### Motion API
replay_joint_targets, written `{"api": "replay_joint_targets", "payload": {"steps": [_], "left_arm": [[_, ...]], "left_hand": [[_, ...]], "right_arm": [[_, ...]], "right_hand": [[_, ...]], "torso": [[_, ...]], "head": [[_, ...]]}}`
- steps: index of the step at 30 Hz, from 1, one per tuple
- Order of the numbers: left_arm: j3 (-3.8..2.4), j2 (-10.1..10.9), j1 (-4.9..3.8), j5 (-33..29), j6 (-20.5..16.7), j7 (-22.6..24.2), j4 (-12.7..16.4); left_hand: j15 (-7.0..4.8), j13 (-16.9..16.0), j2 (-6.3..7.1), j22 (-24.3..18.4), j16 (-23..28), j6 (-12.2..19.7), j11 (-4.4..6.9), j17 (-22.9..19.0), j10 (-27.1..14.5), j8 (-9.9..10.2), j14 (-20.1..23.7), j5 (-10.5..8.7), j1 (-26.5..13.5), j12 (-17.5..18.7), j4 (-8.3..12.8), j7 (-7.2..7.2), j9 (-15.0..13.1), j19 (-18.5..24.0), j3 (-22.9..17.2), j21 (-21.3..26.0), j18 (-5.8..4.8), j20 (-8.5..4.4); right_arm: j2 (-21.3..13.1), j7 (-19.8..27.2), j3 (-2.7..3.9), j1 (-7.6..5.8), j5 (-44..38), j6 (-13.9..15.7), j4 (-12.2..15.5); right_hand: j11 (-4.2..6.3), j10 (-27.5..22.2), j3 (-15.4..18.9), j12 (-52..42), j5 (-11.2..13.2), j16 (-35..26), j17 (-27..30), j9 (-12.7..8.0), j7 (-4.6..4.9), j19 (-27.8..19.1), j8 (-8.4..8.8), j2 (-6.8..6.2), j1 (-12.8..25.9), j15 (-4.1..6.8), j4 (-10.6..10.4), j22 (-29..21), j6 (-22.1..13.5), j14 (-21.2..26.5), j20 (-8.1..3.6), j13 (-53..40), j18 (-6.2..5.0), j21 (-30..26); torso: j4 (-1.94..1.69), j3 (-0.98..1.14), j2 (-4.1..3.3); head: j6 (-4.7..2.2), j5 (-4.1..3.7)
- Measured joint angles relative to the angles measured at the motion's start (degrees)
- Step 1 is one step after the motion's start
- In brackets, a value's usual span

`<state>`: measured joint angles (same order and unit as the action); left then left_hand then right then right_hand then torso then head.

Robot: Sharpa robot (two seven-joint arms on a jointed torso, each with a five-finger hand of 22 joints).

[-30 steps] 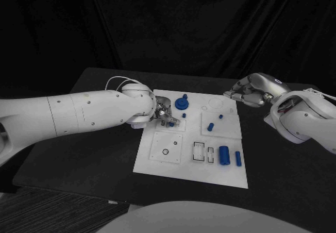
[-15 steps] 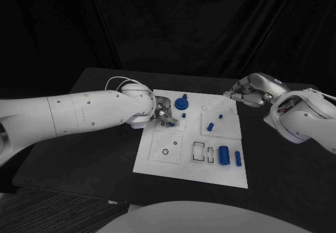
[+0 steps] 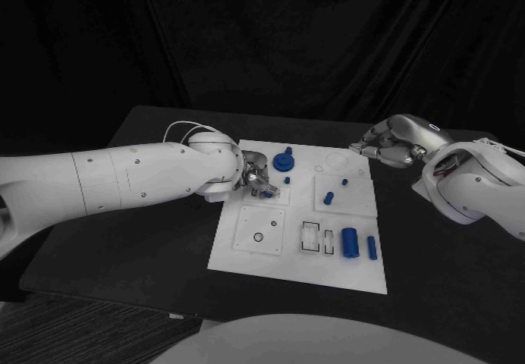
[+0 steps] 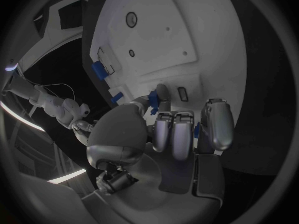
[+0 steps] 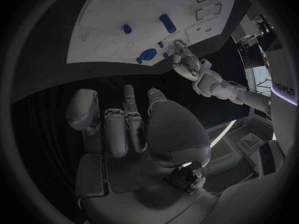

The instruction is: Assemble the parts on the task board

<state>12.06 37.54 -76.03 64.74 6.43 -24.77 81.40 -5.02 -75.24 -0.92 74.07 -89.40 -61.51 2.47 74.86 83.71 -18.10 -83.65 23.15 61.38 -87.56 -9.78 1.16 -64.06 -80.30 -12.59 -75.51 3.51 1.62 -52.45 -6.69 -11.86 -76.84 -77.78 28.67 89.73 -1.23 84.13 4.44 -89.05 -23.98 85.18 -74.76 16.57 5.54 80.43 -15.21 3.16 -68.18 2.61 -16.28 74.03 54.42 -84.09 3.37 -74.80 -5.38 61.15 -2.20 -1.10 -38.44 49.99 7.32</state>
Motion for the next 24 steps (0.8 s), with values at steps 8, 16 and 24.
{"api": "replay_joint_targets", "payload": {"steps": [8, 16, 24], "left_arm": [[0.06, 0.5, 0.06, 0.0, -1.5, 0.0, 0.2], [0.08, 0.7, 0.08, 0.0, -2.3, -0.2, 0.2], [0.06, 0.9, 0.08, 0.0, -2.5, -0.4, 0.1]], "left_hand": [[0.0, 0.0, 0.0, 0.0, 0.0, 0.2, 0.0, 0.0, 0.0, 0.0, 0.0, 0.0, 0.0, 0.0, 0.0, 0.19, 0.1, -0.4, 0.0, 0.0, 0.0, -0.4], [0.0, 0.0, 0.0, 0.0, 0.0, 0.2, 0.0, 0.0, 0.0, 0.1, 0.0, 0.0, 0.0, 0.0, 0.7, 0.18, 0.1, -0.4, -0.7, 0.0, 0.0, -0.4], [0.0, 0.0, 0.01, 0.0, 0.0, 0.4, 0.0, 0.0, 0.0, 0.1, 0.0, 0.0, 0.0, 0.0, 0.9, 0.37, 0.1, -0.4, -0.9, 0.0, 0.0, -0.4]], "right_arm": [[-0.1, 0.0, 0.02, 0.11, 0.0, 0.0, -0.1], [-0.1, 0.0, 0.02, 0.17, 0.0, 0.0, -0.1], [0.0, 0.0, 0.01, 0.2, 0.0, 0.0, -0.2]], "right_hand": [[0.0, 0.0, 0.0, 0.0, 0.0, 0.0, 0.0, 0.0, 0.0, 0.0, 0.0, 0.0, 0.0, 0.0, 0.0, 0.0, 0.0, 0.0, 0.0, 0.0, 0.0, 0.0], [0.0, 0.0, 0.0, 0.0, 0.0, 0.0, 0.0, 0.0, 0.0, 0.0, 0.0, 0.0, 0.0, 0.0, 0.0, 0.0, 0.0, 0.0, 0.0, 0.0, 0.0, 0.0], [0.0, 0.0, 0.0, 0.0, 0.0, 0.0, 0.0, 0.0, 0.0, 0.0, 0.0, 0.0, 0.0, 0.0, 0.0, 0.0, 0.0, 0.0, 0.0, 0.0, 0.0, 0.0]], "torso": [[-0.02, -0.01, 0.02], [-0.06, -0.01, 0.05], [-0.16, -0.01, 0.09]], "head": [[0.0, 0.03], [0.0, 0.05], [0.0, -0.04]]}}
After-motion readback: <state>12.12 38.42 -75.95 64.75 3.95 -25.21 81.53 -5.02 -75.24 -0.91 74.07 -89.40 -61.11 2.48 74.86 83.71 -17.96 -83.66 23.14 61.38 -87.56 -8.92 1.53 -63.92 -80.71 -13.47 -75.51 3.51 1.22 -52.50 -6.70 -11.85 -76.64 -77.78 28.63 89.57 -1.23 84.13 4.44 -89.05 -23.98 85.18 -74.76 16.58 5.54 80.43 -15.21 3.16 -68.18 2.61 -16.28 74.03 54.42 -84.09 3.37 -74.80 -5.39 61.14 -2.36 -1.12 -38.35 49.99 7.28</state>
